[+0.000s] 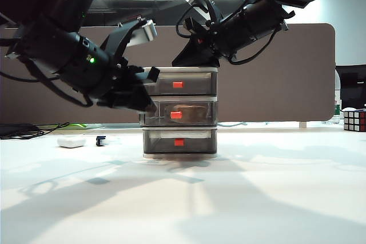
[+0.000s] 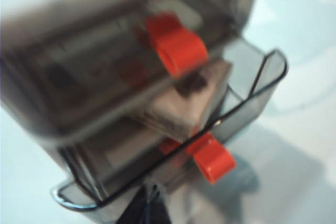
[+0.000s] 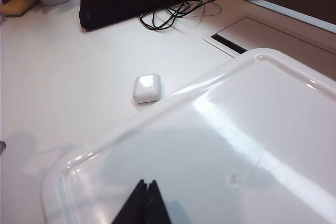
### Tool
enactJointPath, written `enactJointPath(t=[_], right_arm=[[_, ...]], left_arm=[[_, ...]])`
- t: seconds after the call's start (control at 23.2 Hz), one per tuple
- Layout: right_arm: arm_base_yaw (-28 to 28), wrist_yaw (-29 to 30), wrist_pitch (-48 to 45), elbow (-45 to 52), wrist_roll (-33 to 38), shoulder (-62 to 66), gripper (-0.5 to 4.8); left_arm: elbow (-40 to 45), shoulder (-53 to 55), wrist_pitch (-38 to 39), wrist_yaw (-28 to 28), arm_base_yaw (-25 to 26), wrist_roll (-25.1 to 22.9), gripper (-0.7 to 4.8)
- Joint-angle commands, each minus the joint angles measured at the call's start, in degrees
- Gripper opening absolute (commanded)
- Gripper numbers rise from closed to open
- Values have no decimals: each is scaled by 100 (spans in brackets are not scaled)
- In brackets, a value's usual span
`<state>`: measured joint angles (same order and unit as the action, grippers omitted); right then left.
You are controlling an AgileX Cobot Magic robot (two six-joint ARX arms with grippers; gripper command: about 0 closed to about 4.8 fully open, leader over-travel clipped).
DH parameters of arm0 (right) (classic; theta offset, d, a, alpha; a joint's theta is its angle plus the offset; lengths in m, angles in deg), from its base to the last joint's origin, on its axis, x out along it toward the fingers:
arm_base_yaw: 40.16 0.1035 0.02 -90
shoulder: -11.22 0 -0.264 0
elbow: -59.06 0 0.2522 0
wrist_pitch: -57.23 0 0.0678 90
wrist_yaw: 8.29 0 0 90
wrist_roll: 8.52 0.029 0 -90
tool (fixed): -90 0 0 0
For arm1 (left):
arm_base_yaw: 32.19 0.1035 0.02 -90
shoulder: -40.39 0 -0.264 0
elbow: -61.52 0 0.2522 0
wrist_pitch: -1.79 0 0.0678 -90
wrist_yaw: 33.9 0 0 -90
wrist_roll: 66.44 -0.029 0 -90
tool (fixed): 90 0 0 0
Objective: Open the second layer of the drawer on the table, pick up a pack of napkins on the table and put it in, and finally close the drawer.
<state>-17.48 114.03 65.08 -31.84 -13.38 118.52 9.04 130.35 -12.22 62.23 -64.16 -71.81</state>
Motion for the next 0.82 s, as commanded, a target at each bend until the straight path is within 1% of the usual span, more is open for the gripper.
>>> enactJointPath(t=[0.04, 0.17, 0.56, 0.6, 0.65, 0.82], right_arm=[[0, -72, 481, 61, 31, 72, -5], [0, -70, 487, 61, 31, 72, -5], [-2, -70, 686, 61, 11, 72, -5], [-2, -70, 693, 61, 11, 72, -5], [-4, -72, 695, 61, 9, 72, -5], [-2, -70, 723, 61, 9, 72, -5]], left_arm=[[-48, 44, -570, -284, 0, -22, -4], [-61, 149, -811, -352, 9, -20, -4], [-122, 380, -988, -400, 103, -31, -3], [-120, 380, -1067, -396, 122, -57, -3], [-120, 374, -1222, -275, 133, -63, -4], [-120, 367, -1156, -223, 133, -9, -3]])
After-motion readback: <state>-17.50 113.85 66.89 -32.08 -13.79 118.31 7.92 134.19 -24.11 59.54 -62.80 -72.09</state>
